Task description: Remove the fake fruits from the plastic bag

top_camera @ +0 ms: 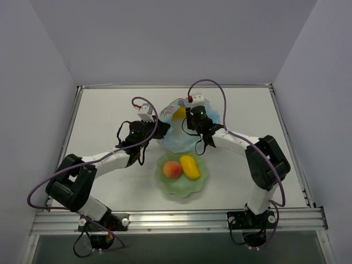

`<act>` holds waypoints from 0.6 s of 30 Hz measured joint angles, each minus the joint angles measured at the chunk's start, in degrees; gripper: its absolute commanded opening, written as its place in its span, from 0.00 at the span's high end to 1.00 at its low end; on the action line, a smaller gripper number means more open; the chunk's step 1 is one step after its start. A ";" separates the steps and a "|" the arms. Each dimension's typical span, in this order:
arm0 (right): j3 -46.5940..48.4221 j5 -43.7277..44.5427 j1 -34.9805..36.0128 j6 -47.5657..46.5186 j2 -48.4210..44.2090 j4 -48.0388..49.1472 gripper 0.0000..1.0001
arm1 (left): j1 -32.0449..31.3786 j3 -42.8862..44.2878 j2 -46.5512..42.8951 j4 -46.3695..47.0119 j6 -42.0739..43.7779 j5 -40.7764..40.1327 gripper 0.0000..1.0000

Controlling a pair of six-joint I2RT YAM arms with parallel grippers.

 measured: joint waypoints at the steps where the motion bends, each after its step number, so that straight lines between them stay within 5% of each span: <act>1: -0.02 -0.22 0.35 0.37 -0.02 -0.92 0.61 | 0.00 -0.02 -0.76 -0.33 0.35 -0.55 0.98; 3: -0.68 -0.81 0.90 1.66 -0.57 -1.70 0.43 | 0.00 -0.04 -2.03 -0.59 0.90 -1.25 0.98; 8: -5.62 -2.58 1.57 2.95 -6.10 -5.95 0.36 | 0.00 -0.42 -2.80 -0.87 1.66 -2.51 0.98; 10: -6.27 -3.43 1.84 2.78 -8.44 -8.00 0.46 | 0.00 -0.79 -2.71 -1.11 1.79 -2.69 0.98; 13: -6.23 -6.47 1.84 1.90 -12.33 -10.64 0.75 | -0.20 -1.53 -2.36 -1.22 1.84 -2.93 0.98; 18: -2.32 -16.68 1.79 1.20 -13.14 -13.73 0.72 | -0.52 -2.80 -1.81 -1.27 1.90 -3.39 0.98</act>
